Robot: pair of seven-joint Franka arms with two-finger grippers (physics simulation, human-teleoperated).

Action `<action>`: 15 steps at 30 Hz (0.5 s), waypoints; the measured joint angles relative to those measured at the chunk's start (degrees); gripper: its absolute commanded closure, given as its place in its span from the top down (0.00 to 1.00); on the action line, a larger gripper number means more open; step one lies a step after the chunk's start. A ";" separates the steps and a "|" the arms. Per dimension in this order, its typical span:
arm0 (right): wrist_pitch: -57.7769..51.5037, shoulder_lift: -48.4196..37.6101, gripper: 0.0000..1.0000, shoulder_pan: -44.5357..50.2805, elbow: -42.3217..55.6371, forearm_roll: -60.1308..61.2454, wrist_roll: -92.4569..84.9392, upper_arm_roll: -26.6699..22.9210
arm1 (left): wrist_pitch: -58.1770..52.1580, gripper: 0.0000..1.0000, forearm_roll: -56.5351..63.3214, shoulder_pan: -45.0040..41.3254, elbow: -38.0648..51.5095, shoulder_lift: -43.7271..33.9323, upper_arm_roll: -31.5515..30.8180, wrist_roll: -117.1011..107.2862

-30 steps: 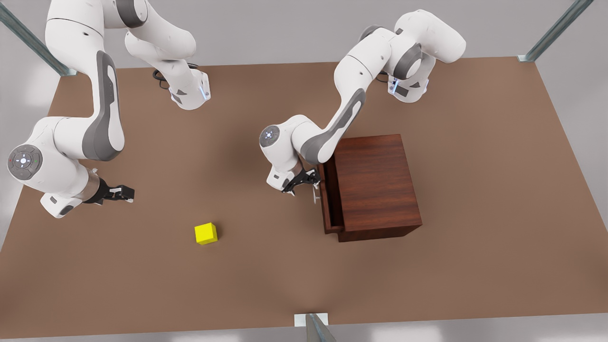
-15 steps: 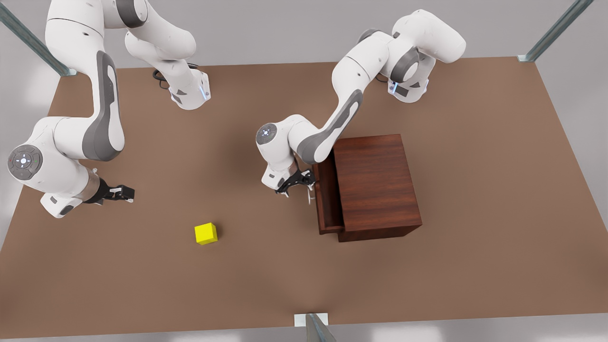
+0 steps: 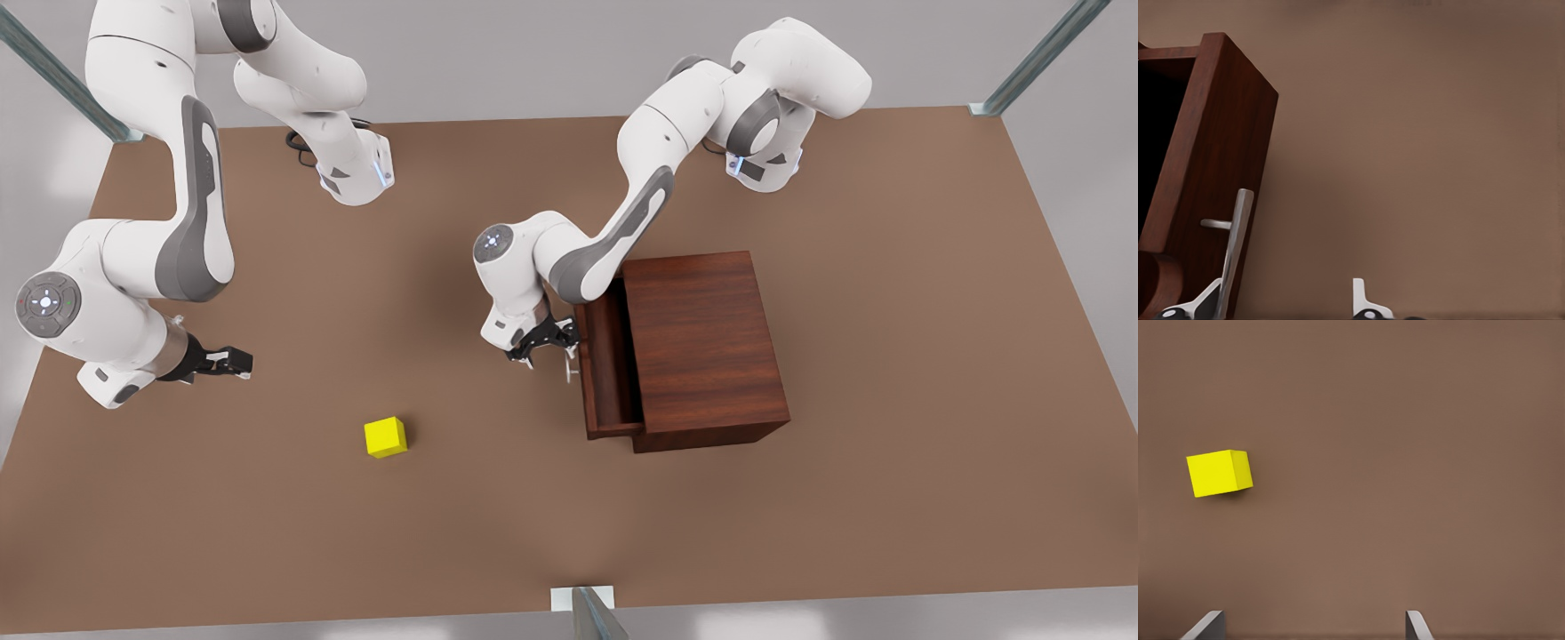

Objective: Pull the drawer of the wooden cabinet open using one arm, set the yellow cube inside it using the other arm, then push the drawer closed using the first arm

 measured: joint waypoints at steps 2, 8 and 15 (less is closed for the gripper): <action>0.00 0.02 1.00 0.00 -0.05 0.00 0.00 0.00 | 0.02 1.00 0.02 -0.02 0.00 -0.02 0.01 -0.03; 0.02 0.02 1.00 0.00 0.01 0.00 0.00 0.00 | -1.56 1.00 -0.88 -0.87 0.43 -4.81 -0.39 -0.03; 0.07 0.14 1.00 0.24 0.02 0.00 0.03 -0.02 | -18.25 1.00 -11.96 15.87 0.66 -21.79 -0.75 5.98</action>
